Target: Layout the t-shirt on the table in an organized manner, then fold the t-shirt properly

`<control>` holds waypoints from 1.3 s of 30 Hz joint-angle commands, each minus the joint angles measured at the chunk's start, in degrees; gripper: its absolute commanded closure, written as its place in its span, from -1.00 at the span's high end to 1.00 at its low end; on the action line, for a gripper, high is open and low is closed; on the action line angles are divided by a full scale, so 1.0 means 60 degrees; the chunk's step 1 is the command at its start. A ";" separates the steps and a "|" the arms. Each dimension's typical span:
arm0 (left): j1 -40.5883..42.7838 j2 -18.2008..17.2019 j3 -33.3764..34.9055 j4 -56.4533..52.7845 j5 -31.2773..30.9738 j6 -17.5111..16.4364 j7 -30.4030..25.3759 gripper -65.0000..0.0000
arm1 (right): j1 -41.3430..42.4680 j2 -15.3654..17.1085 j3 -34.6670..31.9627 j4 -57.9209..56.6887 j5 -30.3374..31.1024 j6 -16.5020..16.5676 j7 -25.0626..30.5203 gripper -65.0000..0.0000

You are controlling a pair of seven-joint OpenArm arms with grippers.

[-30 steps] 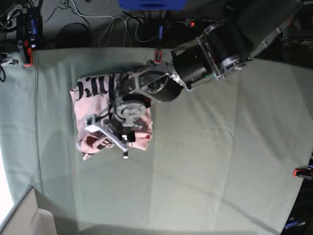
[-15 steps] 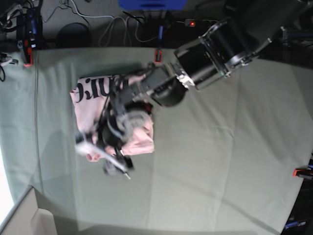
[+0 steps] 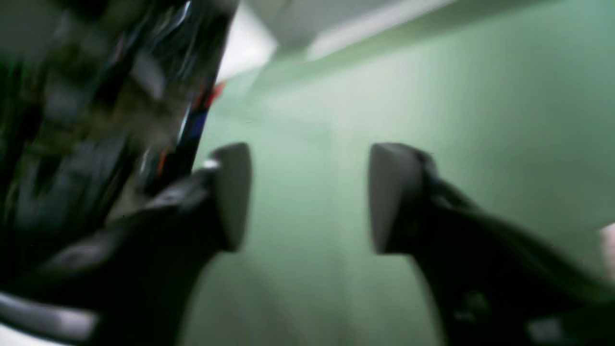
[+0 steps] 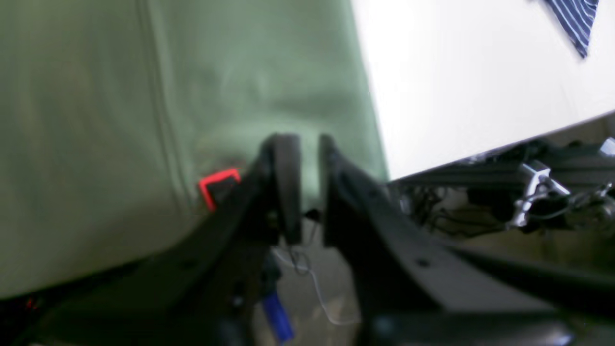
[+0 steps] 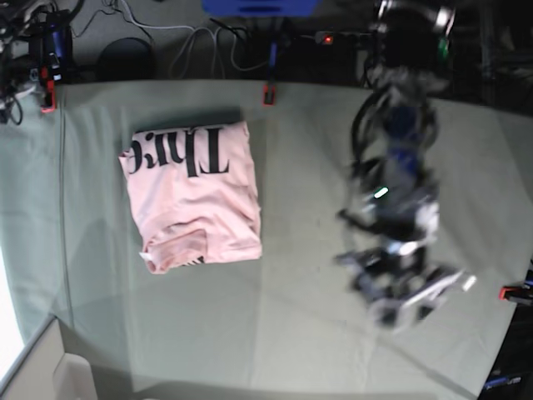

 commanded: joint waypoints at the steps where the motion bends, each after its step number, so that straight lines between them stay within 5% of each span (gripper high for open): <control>1: 0.0274 0.0026 -0.0535 0.0352 0.0049 0.0035 -0.0162 -0.31 | 0.0010 -0.0070 0.0233 0.0261 0.0100 -0.0016 0.0186 -0.97; 5: 0.1900 0.0085 -0.2293 0.0792 0.0049 0.0035 -0.0176 -1.00 | -0.0108 -0.1037 0.1010 0.0584 0.0085 -0.0016 0.0171 -1.00; 9: 0.3556 0.0114 -0.3128 0.0938 -0.0185 0.0020 -0.0176 -1.00 | -0.0826 -0.1181 0.1039 0.0803 0.0114 -0.0016 0.0127 -1.00; 19: 0.7204 0.0041 -0.3861 0.0543 -0.4170 0.0020 -0.0235 -1.00 | -0.1851 -0.1181 0.0702 -0.1101 0.0100 -0.0016 -0.1250 -1.00; 27: 0.7175 -0.0662 -0.2776 -0.3194 -0.6222 0.0020 -0.0763 -1.00 | -0.2540 -0.1181 -0.1539 -0.4046 0.0085 -0.0016 -0.1074 -1.00; 31: 0.6384 -0.1263 -0.1502 -0.6022 -0.6339 0.0020 -0.2653 -1.00 | -0.2540 -0.1181 -0.2477 -0.5468 0.0085 -0.0016 0.0582 -1.00; 36: 0.4567 -0.1629 0.0183 -1.0476 -0.6383 0.0020 -0.4865 -1.00 | -0.2701 -0.1154 -0.4470 -0.7724 -0.0061 -0.0016 0.4142 -1.00; 37: 0.4054 -0.1615 0.0476 -1.1545 -0.6383 0.0020 -0.5334 -1.00 | -0.2701 -0.0905 -0.4939 -0.8295 -0.0252 -0.0273 0.5051 -1.00; 39: 0.3072 -0.1541 0.0945 -1.3728 -0.6383 0.0005 -0.6389 -1.00 | -0.2628 -0.0480 -0.5759 -0.9790 -0.0677 -0.2236 0.6706 -1.00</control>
